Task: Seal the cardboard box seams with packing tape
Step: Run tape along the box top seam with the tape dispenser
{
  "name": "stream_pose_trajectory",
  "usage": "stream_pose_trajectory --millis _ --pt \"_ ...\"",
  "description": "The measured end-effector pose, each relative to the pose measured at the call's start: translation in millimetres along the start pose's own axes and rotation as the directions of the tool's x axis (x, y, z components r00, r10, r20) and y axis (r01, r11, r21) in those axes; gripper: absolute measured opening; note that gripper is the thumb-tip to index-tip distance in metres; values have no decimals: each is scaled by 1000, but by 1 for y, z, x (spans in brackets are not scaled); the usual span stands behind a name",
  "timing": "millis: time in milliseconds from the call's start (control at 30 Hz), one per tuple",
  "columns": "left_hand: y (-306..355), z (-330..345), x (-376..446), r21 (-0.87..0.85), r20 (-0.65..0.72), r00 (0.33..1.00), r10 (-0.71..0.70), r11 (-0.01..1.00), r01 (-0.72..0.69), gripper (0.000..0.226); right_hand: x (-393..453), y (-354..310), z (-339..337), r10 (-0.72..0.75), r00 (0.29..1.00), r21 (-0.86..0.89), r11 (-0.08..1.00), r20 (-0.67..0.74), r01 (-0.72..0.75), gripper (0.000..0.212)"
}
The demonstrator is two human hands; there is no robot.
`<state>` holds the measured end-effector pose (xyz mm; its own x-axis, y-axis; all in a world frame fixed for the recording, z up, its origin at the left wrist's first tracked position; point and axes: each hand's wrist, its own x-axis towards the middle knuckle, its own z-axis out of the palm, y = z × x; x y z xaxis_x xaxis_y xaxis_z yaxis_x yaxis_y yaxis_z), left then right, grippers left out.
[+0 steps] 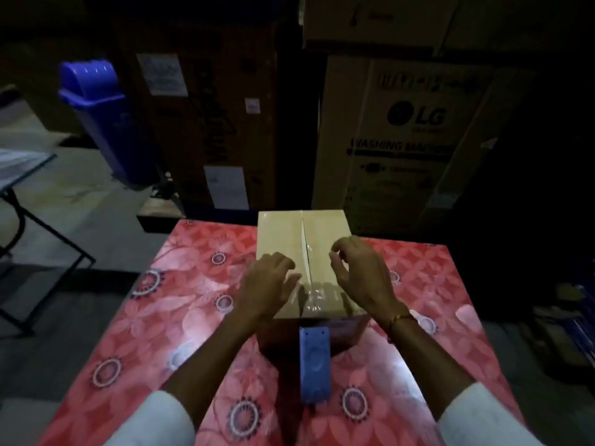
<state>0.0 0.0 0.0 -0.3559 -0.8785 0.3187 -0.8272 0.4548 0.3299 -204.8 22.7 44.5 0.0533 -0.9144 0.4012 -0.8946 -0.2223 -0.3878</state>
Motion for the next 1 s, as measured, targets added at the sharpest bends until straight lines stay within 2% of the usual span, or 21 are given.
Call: stream_pose_trajectory --millis 33,100,133,233,333,400,500,600,667,733,833,900,1000 --pt "0 7 -8 1 70 998 1 1000 -1 31 -10 1 7 16 1000 29 999 23 -16 9" --pt "-2 21 -22 1 126 992 11 1000 -12 46 -31 1 18 48 998 75 996 31 -51 6" --pt "-3 27 -31 -6 150 989 2 1000 -1 51 -47 -1 24 82 995 95 992 61 -88 6" --pt "-4 36 -39 34 190 982 -3 999 -4 62 -90 -2 42 190 981 234 953 38 -194 7" --pt "-6 40 -35 72 250 968 -22 997 4 69 -139 -12 63 475 873 444 763 107 -470 17" --pt "-6 41 -25 71 307 951 -36 997 15 73 -163 -20 76 573 795 502 637 199 -585 35" --pt "-6 45 -9 65 340 940 -42 998 21 74 -180 -25 89 565 751 540 536 341 -649 53" --pt "-4 48 0 76 339 940 -44 997 20 73 -180 -26 98 558 731 602 446 393 -663 39" --pt "-3 50 1 97 328 944 -45 995 14 73 -177 -27 101 550 720 622 402 422 -672 41" --pt "-3 51 -1 105 314 948 -42 994 9 72 -178 -29 103 534 724 629 394 437 -670 59" --pt "-3 53 -5 109 315 949 1 993 -37 71 -180 -32 107 530 727 637 388 436 -665 99" --pt "-3 54 -7 132 321 947 30 988 -76 71 -180 -35 110 535 735 642 400 416 -654 108" --pt "-6 56 -5 122 317 948 33 990 -75 71 -177 -38 114 554 740 652 406 381 -640 108"
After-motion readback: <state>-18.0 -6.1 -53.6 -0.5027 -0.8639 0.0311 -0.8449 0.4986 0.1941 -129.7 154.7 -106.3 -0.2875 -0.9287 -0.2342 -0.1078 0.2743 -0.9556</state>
